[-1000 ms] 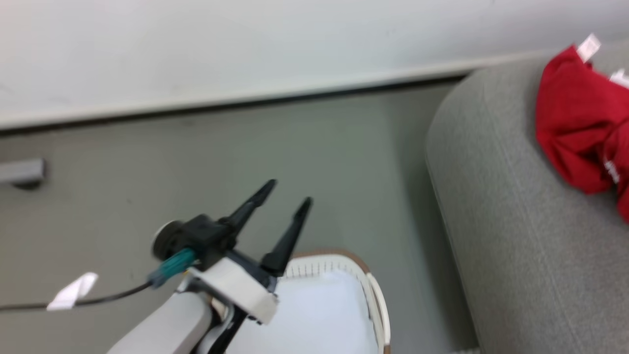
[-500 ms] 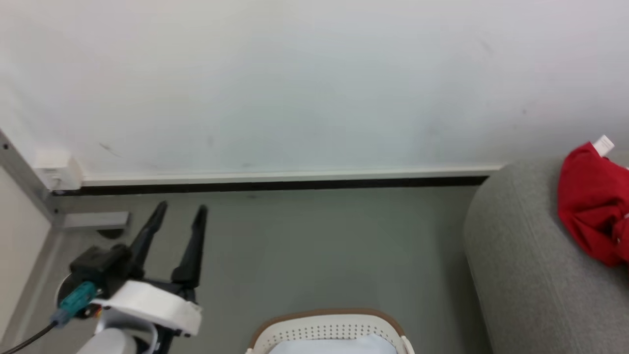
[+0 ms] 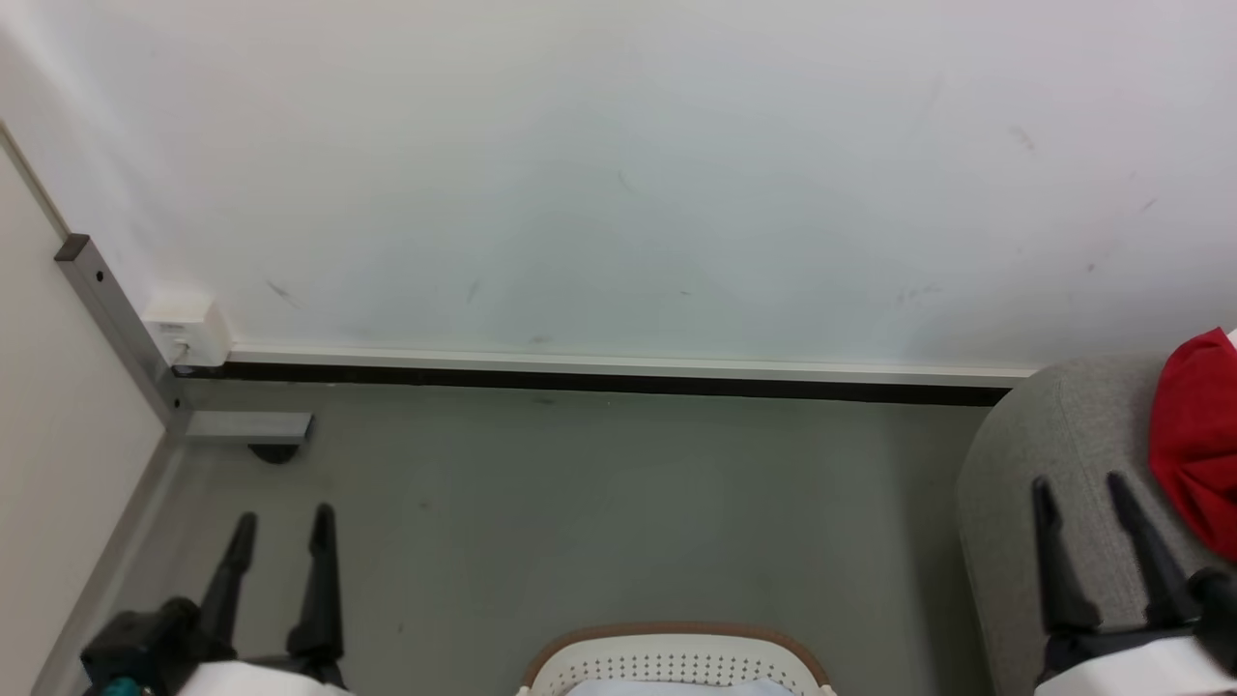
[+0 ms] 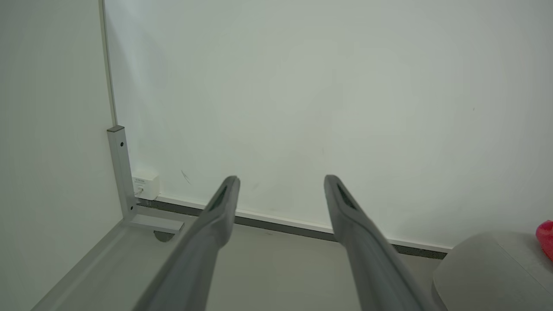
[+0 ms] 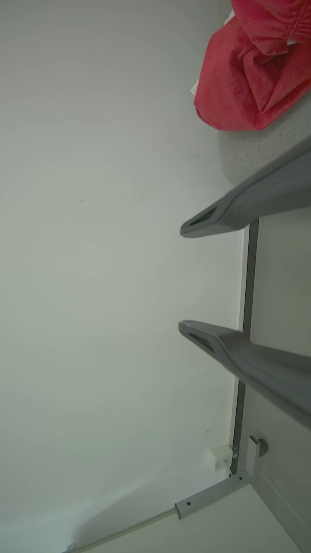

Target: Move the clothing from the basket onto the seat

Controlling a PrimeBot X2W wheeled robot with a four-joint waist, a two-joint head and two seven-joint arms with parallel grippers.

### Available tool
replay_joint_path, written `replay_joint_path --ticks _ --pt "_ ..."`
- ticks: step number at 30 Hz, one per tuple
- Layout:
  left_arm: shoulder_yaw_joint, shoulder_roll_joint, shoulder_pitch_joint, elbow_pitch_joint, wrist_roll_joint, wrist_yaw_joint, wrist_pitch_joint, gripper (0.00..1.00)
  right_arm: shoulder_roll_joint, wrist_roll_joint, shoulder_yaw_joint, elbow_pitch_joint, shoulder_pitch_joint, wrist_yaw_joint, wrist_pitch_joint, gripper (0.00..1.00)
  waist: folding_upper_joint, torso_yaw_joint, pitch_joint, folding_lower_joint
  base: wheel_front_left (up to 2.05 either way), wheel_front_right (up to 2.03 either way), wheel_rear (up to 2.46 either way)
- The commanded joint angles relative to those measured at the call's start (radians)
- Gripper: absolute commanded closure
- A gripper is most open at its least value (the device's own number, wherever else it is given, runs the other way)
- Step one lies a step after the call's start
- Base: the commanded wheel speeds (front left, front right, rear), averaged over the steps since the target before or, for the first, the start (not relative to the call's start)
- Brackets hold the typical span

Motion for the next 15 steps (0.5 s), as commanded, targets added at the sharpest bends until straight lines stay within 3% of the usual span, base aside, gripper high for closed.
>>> replay_joint_path --ticks 1,7,15 --pt "0.015 -0.020 0.022 0.009 0.026 -0.030 -0.001 0.00 0.014 -0.024 0.004 0.008 0.026 -0.002 -0.021 0.00 0.0000 0.001 0.004 0.0001 0.00 0.00 0.00" --pt "0.084 -0.121 0.066 0.069 0.125 -0.151 -0.001 0.00 0.061 -0.092 0.016 0.036 0.079 -0.002 -0.072 0.00 0.0000 -0.010 0.002 0.0001 0.00 0.00 0.00" --pt "0.171 -0.208 0.081 0.129 0.215 -0.251 -0.001 0.00 0.089 -0.117 0.052 0.067 0.074 -0.002 -0.084 0.00 0.0000 -0.036 0.008 0.0001 0.00 0.00 0.00"
